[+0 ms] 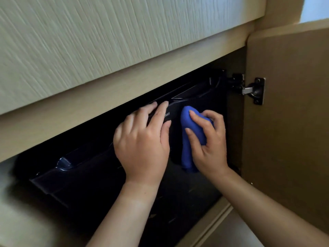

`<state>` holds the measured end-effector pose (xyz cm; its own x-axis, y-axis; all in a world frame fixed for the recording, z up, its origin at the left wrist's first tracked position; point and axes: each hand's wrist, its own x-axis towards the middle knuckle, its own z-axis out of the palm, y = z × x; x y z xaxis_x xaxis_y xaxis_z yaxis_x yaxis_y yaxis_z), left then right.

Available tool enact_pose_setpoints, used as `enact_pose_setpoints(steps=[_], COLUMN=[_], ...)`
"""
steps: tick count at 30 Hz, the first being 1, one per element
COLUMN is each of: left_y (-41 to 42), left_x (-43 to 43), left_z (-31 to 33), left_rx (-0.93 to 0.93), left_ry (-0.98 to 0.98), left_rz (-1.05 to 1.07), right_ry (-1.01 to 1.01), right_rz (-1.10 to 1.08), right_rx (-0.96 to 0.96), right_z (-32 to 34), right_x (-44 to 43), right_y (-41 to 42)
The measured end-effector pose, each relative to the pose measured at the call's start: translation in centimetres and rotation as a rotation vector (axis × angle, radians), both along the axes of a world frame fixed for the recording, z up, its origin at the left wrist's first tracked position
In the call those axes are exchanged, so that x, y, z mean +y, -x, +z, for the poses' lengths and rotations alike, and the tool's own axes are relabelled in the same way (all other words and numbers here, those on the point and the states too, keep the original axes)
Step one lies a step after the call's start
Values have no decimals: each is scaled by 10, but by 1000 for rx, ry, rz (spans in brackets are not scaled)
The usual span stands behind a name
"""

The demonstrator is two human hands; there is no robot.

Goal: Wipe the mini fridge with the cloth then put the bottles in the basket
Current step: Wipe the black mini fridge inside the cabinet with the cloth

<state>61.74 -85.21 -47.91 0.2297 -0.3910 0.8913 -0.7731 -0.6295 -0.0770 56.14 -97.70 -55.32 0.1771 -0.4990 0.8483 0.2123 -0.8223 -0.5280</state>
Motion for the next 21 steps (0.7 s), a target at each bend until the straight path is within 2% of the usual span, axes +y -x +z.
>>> enact_pose_setpoints(steps=[3, 8, 15, 18, 21], left_y=[0, -1, -2, 0, -2], left_x=[1, 0, -1, 5, 22], left_z=[1, -1, 0, 3, 5], left_rx=[35, 27, -15, -9, -37], left_ry=[7, -4, 16, -52, -113], left_rz=[-20, -21, -8, -27, -10], right_ry=[-137, -205, -289, -251, -60], right_rz=[14, -61, 26, -22, -27], right_rx=[17, 53, -15, -91, -89], right_z=[-5, 3, 14, 23, 14], right_x=[-2, -4, 10, 21, 21], right_y=[28, 53, 11, -8, -10])
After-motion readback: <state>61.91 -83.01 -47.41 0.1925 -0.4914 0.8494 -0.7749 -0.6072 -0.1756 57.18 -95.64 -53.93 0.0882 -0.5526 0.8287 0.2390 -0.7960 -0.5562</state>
